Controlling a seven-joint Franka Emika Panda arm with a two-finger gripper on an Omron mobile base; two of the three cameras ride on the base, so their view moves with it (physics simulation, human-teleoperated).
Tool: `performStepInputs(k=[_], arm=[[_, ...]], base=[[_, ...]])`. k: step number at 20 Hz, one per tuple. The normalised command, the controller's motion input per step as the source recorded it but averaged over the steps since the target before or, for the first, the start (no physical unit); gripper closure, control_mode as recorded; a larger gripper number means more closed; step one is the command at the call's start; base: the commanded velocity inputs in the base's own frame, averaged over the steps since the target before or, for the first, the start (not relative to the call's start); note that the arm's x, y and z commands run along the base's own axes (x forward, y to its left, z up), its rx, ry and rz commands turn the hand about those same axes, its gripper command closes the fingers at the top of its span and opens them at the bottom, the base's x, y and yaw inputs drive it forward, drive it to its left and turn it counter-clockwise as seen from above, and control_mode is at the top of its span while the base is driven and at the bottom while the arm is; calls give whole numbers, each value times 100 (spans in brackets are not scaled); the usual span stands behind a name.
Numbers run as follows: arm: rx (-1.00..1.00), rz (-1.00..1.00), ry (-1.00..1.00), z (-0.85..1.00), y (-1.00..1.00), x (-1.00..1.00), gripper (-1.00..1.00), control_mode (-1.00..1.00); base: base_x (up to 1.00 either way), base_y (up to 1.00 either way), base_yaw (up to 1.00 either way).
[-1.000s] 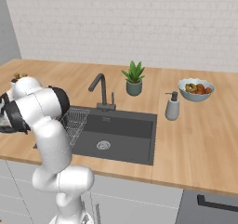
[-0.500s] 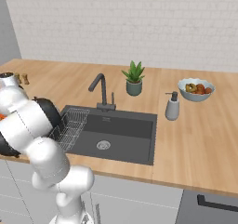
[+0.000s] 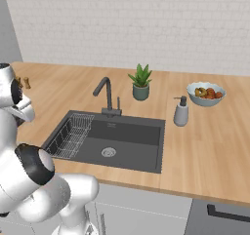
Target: Pick the squash from the sink and place it in the bowl. Then pick the bowl and place it in the microwave. Then close the microwave door and press the start button.
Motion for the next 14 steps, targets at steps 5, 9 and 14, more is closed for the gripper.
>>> performStepInputs(k=[5,9,14], arm=[[0,-21,-3,77,-68,-44,100,-100],[0,-32,0,43,-96,-33,100,-100],[0,-32,0,46,-100,-34,100,-100]], base=[[0,0,0],[0,0,0],[0,0,0]])
